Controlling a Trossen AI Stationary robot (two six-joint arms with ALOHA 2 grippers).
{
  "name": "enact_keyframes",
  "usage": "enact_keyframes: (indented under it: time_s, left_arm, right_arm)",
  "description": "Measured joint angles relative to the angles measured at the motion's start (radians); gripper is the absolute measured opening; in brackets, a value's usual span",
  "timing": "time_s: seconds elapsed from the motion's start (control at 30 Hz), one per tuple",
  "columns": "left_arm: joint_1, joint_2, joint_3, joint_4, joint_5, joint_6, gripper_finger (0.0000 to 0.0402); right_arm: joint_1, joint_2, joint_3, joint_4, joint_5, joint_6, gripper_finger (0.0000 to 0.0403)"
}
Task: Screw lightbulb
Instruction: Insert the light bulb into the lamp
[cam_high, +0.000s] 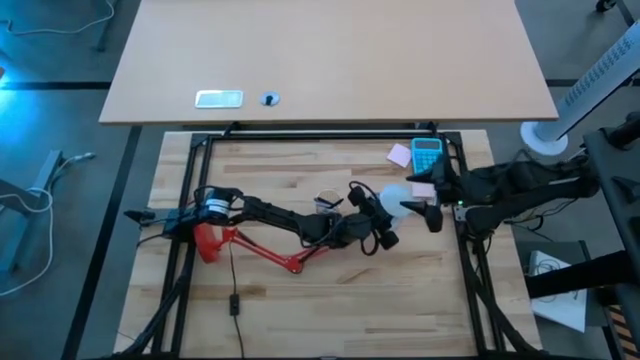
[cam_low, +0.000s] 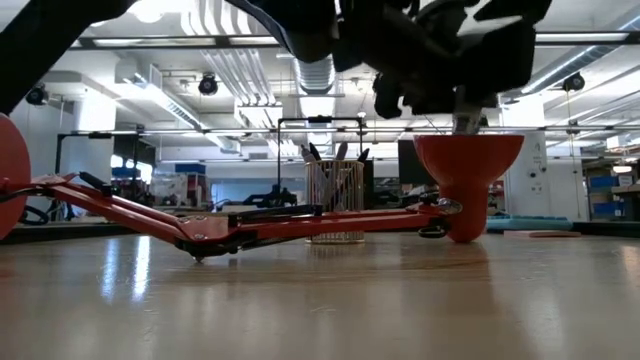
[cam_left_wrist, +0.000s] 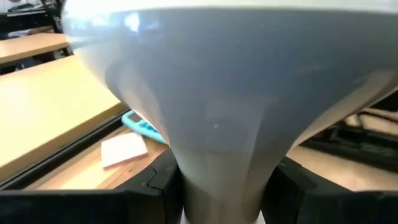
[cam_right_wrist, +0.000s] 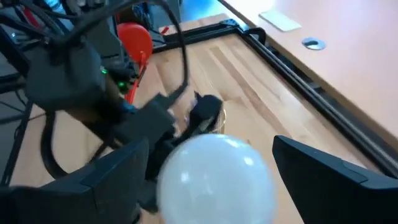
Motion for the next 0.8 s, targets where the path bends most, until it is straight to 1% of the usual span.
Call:
enact_keyframes:
  time_s: [0.17,0.3,0.5,0.67,0.8]
  left_arm:
    - [0.012,0.0,-0.002,0.015,0.024,0.04,0.0146]
    - [0.013,0.0,-0.005,0.012,0.052,0.078,0.0147]
    - [0.011,0.001,-0.008,0.003,0.047,0.093,0.0147]
    - [0.004,-0.012,-0.008,-0.001,0.046,0.138,0.0147]
    - [0.006,-0.013,-0.009,-0.052,0.058,0.162,0.015]
  right_arm:
    - [0.0,-0.006,-0.084,0.031,0.003,0.035,0.0339]
    - [0.0,0.002,-0.116,0.031,0.008,0.04,0.0339]
    - [0.0,0.014,-0.127,0.032,0.042,0.049,0.0339]
    - [0.0,0.018,-0.137,0.037,0.03,0.035,0.0339]
    - [0.0,0.047,-0.148,0.036,0.013,0.008,0.0339]
